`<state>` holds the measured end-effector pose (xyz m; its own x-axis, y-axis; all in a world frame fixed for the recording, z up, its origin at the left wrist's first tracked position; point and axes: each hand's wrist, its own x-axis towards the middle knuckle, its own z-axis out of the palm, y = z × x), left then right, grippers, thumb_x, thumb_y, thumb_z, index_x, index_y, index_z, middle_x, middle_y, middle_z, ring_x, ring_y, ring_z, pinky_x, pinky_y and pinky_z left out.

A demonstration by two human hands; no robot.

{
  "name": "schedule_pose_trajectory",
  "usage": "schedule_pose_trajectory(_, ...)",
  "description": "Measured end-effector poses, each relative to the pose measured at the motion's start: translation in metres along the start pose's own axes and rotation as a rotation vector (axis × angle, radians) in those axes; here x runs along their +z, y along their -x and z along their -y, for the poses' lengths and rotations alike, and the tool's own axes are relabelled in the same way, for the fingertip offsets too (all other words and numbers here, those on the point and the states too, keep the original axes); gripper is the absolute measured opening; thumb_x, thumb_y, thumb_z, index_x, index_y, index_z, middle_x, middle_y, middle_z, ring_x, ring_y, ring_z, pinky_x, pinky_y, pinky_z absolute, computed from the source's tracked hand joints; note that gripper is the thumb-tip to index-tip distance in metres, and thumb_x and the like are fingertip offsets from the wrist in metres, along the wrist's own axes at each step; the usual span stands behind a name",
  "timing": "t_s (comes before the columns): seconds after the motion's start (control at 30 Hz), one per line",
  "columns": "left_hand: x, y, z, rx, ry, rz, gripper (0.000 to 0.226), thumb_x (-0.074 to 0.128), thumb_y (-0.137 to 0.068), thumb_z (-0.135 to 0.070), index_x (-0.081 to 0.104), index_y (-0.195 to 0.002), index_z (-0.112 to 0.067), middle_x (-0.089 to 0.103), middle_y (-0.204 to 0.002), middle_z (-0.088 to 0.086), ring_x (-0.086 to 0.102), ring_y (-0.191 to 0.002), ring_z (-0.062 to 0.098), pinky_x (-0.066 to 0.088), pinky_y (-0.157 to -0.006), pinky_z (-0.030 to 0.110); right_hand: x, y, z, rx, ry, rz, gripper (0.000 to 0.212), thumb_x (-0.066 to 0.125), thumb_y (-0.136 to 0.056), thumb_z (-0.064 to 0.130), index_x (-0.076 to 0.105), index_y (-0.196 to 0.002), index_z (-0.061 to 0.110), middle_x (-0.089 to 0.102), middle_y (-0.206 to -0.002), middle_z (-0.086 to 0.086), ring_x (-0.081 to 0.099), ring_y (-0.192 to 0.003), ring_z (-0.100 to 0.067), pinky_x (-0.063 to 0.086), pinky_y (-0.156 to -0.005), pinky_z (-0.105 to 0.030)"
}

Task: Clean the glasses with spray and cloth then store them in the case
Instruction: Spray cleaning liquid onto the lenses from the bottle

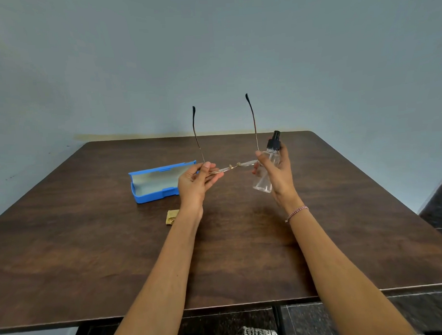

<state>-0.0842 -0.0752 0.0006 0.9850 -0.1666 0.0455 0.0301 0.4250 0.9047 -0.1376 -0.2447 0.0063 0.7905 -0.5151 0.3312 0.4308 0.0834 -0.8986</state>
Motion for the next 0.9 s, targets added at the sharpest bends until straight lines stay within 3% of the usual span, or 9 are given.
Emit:
schedule_pose_trajectory(0.17, 0.001, 0.004, -0.003, -0.015, -0.012, 0.015, 0.012, 0.059, -0.089, -0.011, 0.066, -0.096, -0.004, 0.070, -0.096, 0.015, 0.071, -0.088, 0.024, 0.057, -0.081, 0.025, -0.001, -0.002, -0.004, -0.014, 0.055, 0.016, 0.049, 0.073, -0.079, 0.005, 0.051, -0.122, 0.008, 0.065, -0.098, -0.004, 0.065, -0.080, -0.013, 0.056, -0.070, -0.029)
schedule_pose_trajectory(0.3, 0.001, 0.004, -0.004, -0.031, 0.029, 0.051, 0.022, 0.069, -0.081, -0.007, 0.066, -0.102, -0.001, 0.070, -0.102, 0.014, 0.068, -0.098, 0.023, 0.056, -0.081, 0.023, -0.002, -0.002, -0.003, -0.042, 0.040, 0.000, 0.047, 0.075, -0.076, 0.003, 0.054, -0.119, 0.010, 0.066, -0.094, -0.004, 0.065, -0.083, -0.017, 0.056, -0.072, -0.028)
schedule_pose_trajectory(0.47, 0.000, 0.006, -0.006, 0.012, -0.097, 0.106, 0.039, 0.079, -0.069, -0.007, 0.068, -0.106, -0.011, 0.072, -0.105, 0.006, 0.067, -0.101, 0.012, 0.052, -0.088, 0.023, -0.003, -0.003, -0.003, -0.079, 0.040, -0.013, 0.046, 0.074, -0.075, -0.003, 0.055, -0.114, 0.013, 0.066, -0.092, -0.005, 0.065, -0.086, -0.018, 0.056, -0.076, -0.031)
schedule_pose_trajectory(0.73, 0.002, 0.009, -0.010, 0.062, -0.138, 0.156, 0.039, 0.077, -0.069, 0.000, 0.067, -0.103, -0.015, 0.071, -0.107, 0.004, 0.065, -0.104, 0.012, 0.052, -0.089, 0.024, -0.002, 0.000, 0.000, -0.090, 0.025, -0.017, 0.047, 0.074, -0.075, -0.003, 0.055, -0.114, 0.016, 0.066, -0.087, -0.002, 0.065, -0.080, -0.013, 0.055, -0.072, -0.025)
schedule_pose_trajectory(0.9, 0.000, 0.009, -0.012, 0.104, -0.154, 0.116, 0.041, 0.078, -0.069, -0.002, 0.067, -0.106, -0.014, 0.071, -0.105, 0.001, 0.066, -0.100, 0.007, 0.052, -0.081, 0.016, 0.001, 0.002, 0.003, -0.034, -0.059, -0.001, 0.044, 0.067, -0.083, 0.002, 0.052, -0.120, 0.018, 0.063, -0.091, -0.001, 0.061, -0.072, -0.013, 0.053, -0.065, -0.028)
